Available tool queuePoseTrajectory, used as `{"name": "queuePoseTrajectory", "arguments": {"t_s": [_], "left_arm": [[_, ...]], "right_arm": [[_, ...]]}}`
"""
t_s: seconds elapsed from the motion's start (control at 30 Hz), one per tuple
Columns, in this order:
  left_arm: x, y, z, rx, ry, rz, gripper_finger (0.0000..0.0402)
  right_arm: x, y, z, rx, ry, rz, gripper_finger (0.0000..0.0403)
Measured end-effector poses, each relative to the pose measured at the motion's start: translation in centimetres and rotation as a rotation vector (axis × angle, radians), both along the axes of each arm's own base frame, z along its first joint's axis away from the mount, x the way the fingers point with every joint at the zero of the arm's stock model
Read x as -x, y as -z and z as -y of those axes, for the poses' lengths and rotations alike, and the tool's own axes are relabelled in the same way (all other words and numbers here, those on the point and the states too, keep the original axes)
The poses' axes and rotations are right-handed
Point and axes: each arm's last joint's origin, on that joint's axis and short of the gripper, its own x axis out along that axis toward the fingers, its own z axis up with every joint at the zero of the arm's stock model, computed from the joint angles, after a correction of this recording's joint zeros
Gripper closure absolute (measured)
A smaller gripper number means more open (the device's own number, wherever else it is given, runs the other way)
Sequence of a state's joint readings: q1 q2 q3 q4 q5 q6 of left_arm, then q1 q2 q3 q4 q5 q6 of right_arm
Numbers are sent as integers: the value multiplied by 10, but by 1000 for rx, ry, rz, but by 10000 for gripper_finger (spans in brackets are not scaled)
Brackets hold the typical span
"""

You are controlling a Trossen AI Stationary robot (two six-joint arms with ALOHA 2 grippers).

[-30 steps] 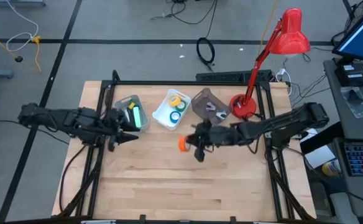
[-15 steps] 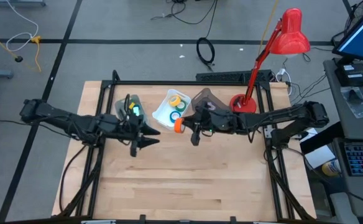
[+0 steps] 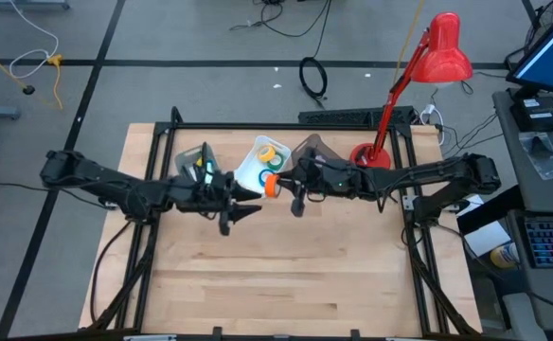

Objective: Pick and place Stapler, Stapler remover, tape
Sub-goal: Put the orange tape into the white bin

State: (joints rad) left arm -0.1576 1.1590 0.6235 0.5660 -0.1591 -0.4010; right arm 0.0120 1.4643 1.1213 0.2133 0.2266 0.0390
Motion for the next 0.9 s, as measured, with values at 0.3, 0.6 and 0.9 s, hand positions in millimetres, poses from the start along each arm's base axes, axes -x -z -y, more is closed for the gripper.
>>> {"name": "queuePoseTrajectory", "arguments": {"t_s": [0.3, 0.6, 0.9], "left_arm": [[-7, 7, -9, 24, -37, -19, 204], [-7, 7, -9, 14, -37, -19, 204], [-18, 8, -17, 24, -2, -10, 204]], "right_arm": [[0, 0, 1, -8, -30, 0, 370], [0, 0, 1, -18, -39, 5, 370], [0, -1, 1, -19, -39, 14, 370]]}}
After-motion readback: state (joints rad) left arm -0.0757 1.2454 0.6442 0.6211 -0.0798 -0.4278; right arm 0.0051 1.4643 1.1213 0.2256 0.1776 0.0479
